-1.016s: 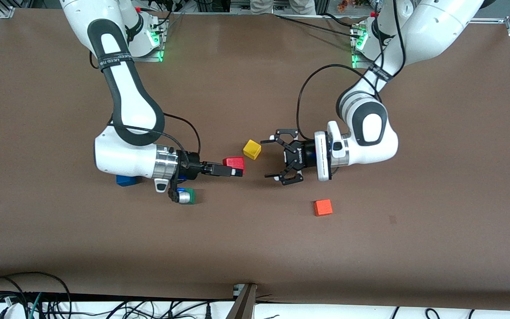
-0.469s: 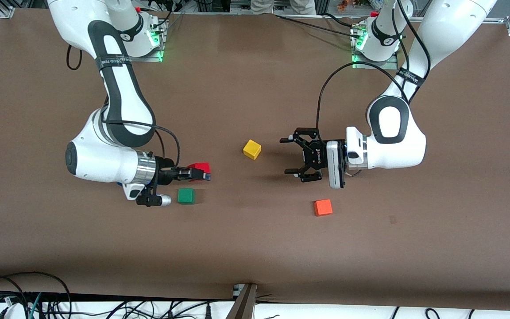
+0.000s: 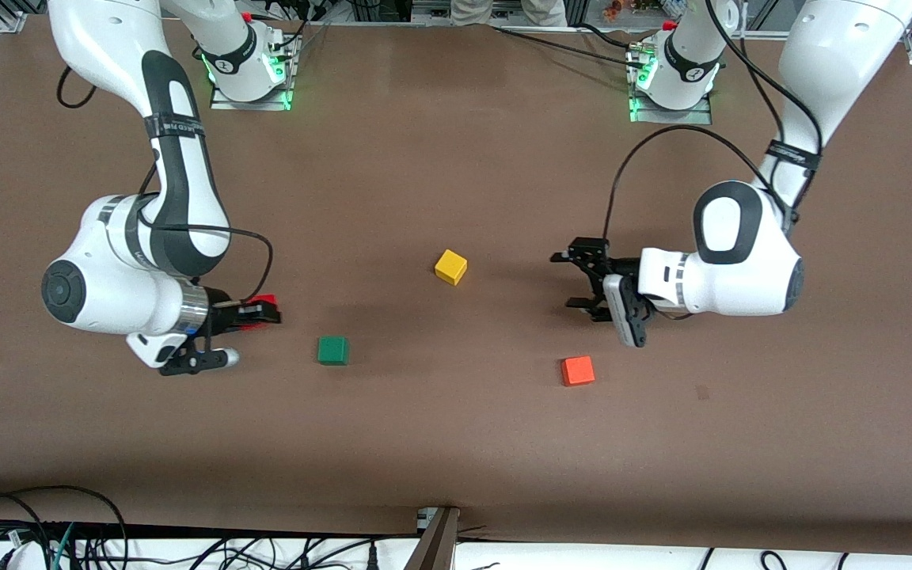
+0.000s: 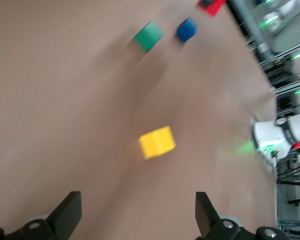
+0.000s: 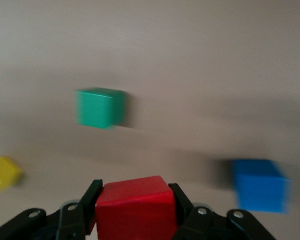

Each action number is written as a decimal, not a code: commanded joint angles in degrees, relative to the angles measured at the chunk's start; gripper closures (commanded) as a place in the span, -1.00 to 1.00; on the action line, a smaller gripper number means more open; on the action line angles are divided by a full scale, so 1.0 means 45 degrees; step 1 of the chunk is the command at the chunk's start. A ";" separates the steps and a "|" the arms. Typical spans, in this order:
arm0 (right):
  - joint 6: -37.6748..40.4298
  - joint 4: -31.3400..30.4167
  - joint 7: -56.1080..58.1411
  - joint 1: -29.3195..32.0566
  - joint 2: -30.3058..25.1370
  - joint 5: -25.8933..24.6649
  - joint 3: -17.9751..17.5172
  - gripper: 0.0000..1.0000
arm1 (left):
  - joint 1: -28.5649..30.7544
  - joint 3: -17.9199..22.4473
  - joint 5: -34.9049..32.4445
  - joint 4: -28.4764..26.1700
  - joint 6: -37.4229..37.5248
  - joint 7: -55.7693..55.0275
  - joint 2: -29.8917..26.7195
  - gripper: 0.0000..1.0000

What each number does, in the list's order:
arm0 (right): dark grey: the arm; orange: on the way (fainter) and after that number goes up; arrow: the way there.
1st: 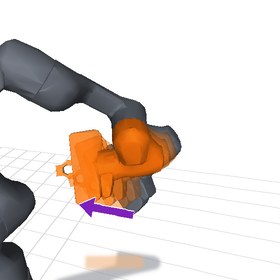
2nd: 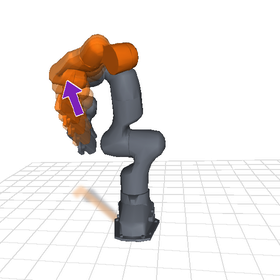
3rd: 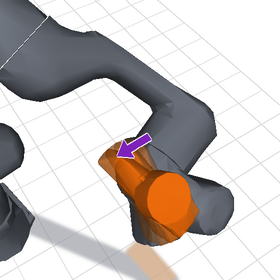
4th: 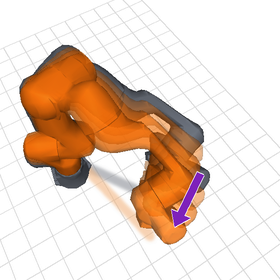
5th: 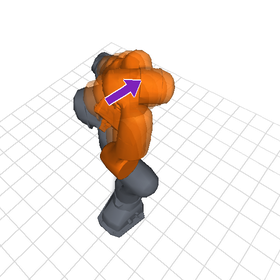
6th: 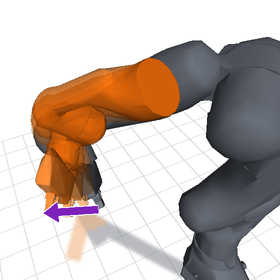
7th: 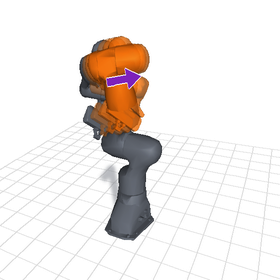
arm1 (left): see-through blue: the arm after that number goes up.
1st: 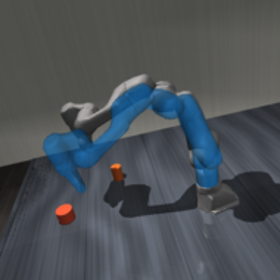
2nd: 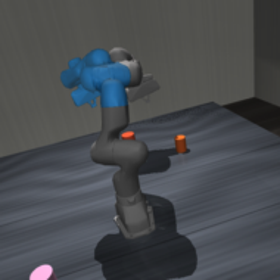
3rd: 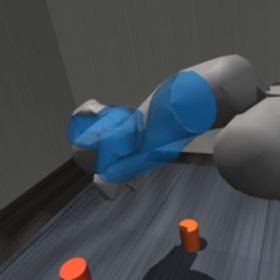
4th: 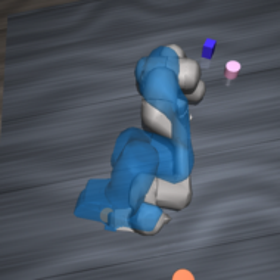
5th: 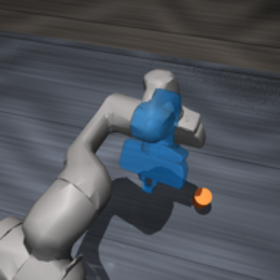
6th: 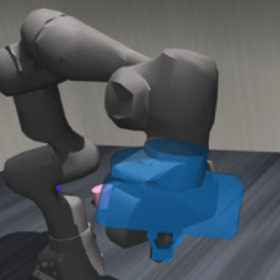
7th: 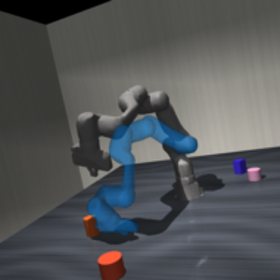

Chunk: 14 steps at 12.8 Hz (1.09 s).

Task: Pass red block to right arm, stack on blue
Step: 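Carry the red cube with the right gripper above the blue cube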

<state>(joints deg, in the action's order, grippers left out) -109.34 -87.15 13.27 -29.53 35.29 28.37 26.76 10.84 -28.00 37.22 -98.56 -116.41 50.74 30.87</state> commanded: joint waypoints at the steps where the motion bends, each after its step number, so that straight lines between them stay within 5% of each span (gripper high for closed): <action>1: -0.0057 -0.0418 0.0215 -0.0196 -0.0245 -0.1473 0.0576 0.71 | 0.0033 0.0070 -0.2303 -0.0109 0.1118 -0.2593 -0.1074 -1.00; 4: -0.1399 -0.1818 0.0136 -0.0429 -0.0574 -0.2707 0.0888 0.71 | 0.0130 0.0168 -0.6074 0.0494 0.2758 -0.5077 -0.1857 -1.00; 9: -0.4075 -0.4398 -0.0176 -0.1383 -0.1766 -0.3276 0.1395 0.71 | 0.0482 0.0793 -0.8968 0.4318 0.7035 -0.8026 -0.2054 -1.00; 14: -0.6984 -0.6430 -0.0196 -0.3377 -0.1943 -0.3276 0.2822 0.71 | 0.0366 0.1317 -1.0441 0.6338 0.8565 -0.8520 -0.3023 -1.00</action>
<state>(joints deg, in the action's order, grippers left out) -135.69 -110.74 13.41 -41.41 29.03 15.01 37.26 13.60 -23.89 -8.43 -72.37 -80.59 13.78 20.11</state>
